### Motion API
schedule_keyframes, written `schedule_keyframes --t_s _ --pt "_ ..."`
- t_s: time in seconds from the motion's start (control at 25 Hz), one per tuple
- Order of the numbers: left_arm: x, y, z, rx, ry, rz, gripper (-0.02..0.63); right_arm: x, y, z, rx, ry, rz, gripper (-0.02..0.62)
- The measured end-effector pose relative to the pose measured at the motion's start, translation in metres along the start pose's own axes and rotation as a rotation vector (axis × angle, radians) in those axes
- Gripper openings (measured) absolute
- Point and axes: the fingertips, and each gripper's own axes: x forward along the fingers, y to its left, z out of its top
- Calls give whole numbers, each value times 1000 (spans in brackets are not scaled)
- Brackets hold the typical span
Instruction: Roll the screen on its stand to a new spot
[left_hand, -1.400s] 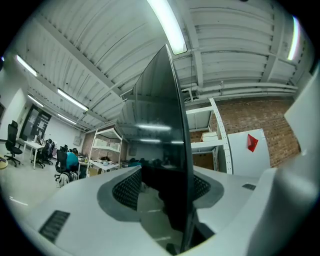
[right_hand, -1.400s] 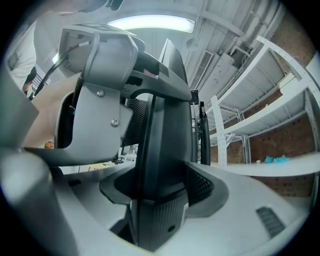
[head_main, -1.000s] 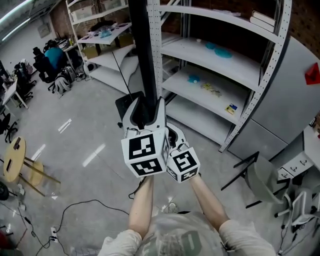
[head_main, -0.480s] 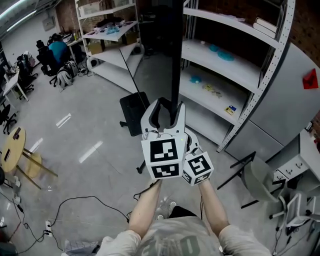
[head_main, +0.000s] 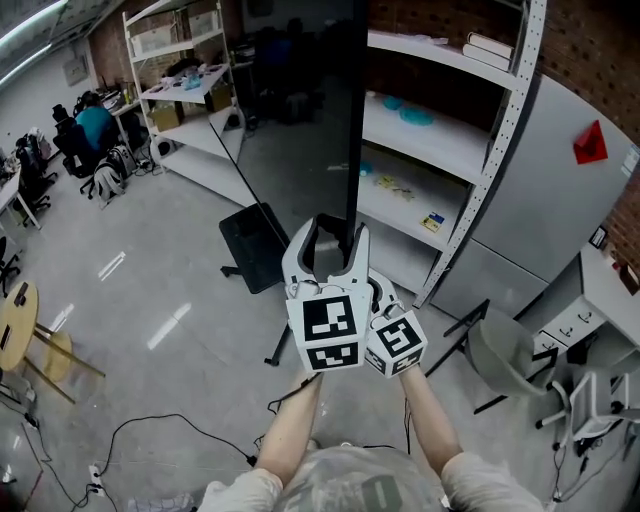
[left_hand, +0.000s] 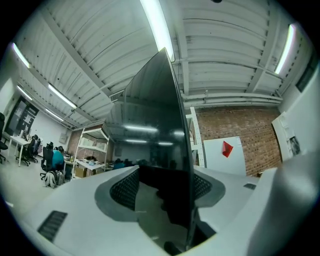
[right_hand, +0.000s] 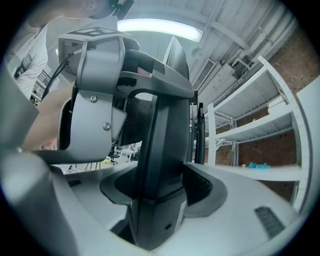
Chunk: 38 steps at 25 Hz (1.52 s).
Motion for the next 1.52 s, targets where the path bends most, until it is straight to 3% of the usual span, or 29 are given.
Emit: schedule_keyframes --t_s 0.32,0.72,1.08,1.24,1.4,1.52 --pt "33 -78 -11 35 14 -71 299 -52 -70 -8 -20 52 -97 215" --pt "58 -145 -22 47 -7 -181 322 -99 -129 -14 11 79 -209 176" --pt "78 -203 -36 58 57 -354 331 -141 -181 -22 -14 111 -439 161" --pt "72 -215 -43 18 92 -421 278 -157 -193 -24 -65 171 -536 160" --pt "66 -217 -44 74 102 -427 267 -173 -200 -21 -84 214 -631 148" --pt "63 -193 -34 149 67 -329 110 -189 -201 -3 -113 182 -750 125"
